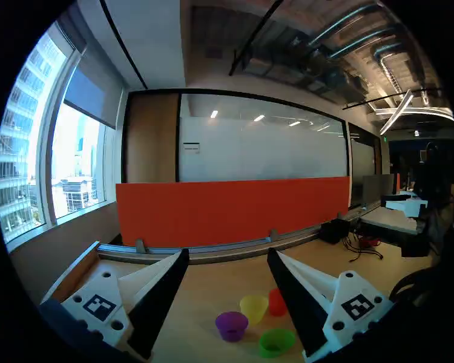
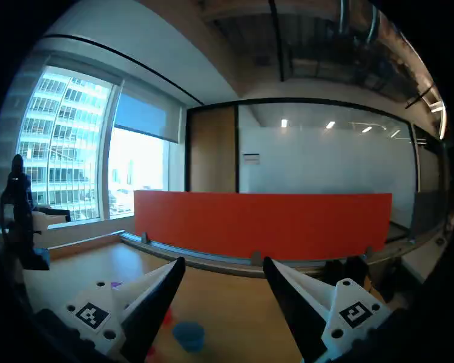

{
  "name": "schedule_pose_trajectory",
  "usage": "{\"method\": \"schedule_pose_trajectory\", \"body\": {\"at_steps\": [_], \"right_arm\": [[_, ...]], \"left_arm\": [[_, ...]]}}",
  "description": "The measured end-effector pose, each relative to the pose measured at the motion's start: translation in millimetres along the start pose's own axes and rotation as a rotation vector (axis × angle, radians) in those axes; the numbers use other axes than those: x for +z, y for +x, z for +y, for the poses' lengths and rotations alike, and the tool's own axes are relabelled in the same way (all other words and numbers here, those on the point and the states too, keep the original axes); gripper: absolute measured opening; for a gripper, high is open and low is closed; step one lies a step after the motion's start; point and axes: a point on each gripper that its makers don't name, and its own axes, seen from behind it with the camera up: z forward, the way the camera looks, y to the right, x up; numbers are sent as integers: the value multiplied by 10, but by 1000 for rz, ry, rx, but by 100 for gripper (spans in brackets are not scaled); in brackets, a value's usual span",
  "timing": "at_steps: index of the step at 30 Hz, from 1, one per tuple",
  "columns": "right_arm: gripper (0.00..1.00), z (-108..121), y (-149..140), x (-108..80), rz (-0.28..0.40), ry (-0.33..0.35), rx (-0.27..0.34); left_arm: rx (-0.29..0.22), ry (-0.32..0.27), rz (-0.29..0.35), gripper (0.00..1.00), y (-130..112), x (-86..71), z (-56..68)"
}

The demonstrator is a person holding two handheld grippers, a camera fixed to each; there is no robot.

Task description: Pour water

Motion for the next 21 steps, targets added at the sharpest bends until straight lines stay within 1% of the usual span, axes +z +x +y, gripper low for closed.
{"method": "schedule_pose_trajectory", "body": {"at_steps": [5, 11, 17, 21], "right_arm": [[100, -135, 23, 48, -9, 93, -20], [100, -299, 49, 70, -20, 184, -12], [100, -365, 25, 116, -38, 220, -34], [100, -418, -35, 147, -61, 254, -46]], "left_arm": [[11, -75, -14, 96, -30, 17, 116], [19, -146, -28, 96, -45, 43, 240], [32, -174, -48, 96, -114, 51, 255], [48, -197, -70, 96, -190, 48, 287]]}}
